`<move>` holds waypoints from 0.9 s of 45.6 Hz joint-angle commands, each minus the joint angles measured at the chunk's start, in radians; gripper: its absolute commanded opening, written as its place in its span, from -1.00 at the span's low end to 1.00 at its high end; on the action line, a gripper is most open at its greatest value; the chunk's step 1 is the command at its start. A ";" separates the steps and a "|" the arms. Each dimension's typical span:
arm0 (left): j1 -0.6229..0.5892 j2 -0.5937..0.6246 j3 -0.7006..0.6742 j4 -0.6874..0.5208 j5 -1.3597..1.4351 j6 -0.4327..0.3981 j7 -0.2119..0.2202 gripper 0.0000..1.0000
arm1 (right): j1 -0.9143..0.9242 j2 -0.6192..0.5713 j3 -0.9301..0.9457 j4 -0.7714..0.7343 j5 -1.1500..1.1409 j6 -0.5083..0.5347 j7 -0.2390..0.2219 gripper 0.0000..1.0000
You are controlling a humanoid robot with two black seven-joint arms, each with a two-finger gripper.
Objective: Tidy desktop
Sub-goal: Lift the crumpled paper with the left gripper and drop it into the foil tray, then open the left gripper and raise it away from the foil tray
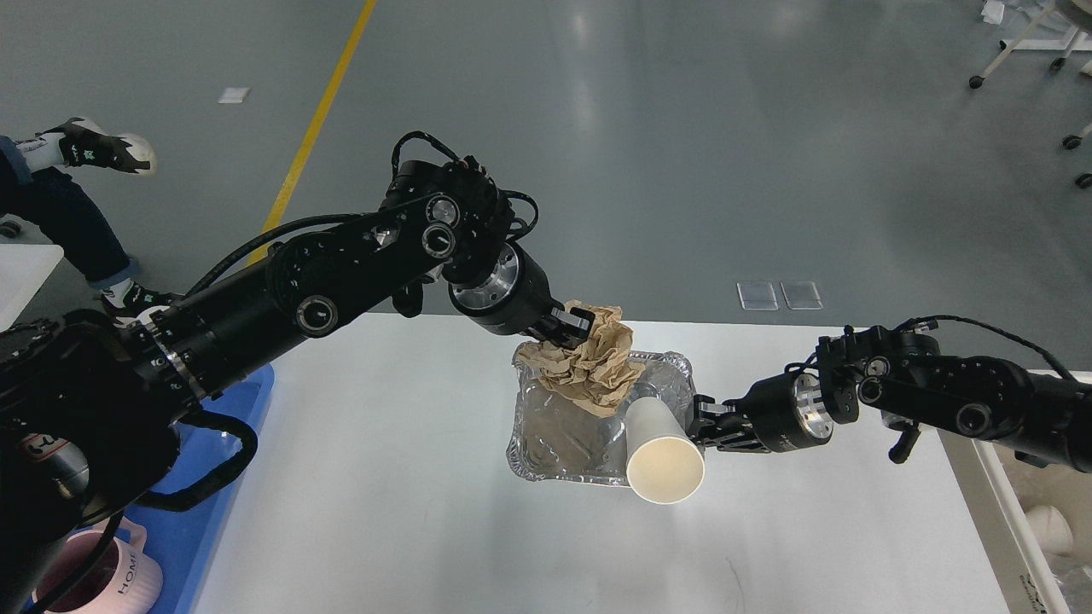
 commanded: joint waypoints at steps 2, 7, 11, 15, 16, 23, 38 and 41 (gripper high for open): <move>0.019 -0.016 -0.020 -0.001 -0.012 0.003 -0.011 0.44 | 0.002 -0.006 0.000 0.001 0.000 -0.002 0.000 -1.00; 0.057 -0.014 -0.021 0.001 -0.064 0.029 0.000 0.94 | 0.002 -0.007 0.001 0.003 0.000 -0.002 0.000 -1.00; 0.062 -0.002 -0.020 0.001 -0.091 0.029 0.003 0.95 | 0.003 -0.008 0.001 0.004 0.000 -0.002 0.000 -1.00; 0.068 0.006 -0.020 0.004 -0.136 0.037 -0.004 0.95 | 0.005 -0.010 0.003 0.006 0.000 -0.002 0.000 -1.00; 0.071 0.006 -0.020 0.007 -0.151 0.037 -0.012 0.95 | 0.005 -0.013 0.001 0.006 0.000 -0.002 0.000 -1.00; 0.086 0.055 -0.162 0.059 -0.320 0.049 -0.023 0.95 | 0.005 -0.025 0.003 0.006 0.000 0.000 0.000 -1.00; 0.108 0.023 -0.595 0.206 -0.824 0.150 -0.044 0.95 | 0.002 -0.037 0.006 0.006 0.001 0.001 0.000 -1.00; 0.132 0.024 -0.645 0.252 -0.984 0.239 -0.040 0.95 | 0.002 -0.049 0.009 0.006 0.020 0.000 0.000 -1.00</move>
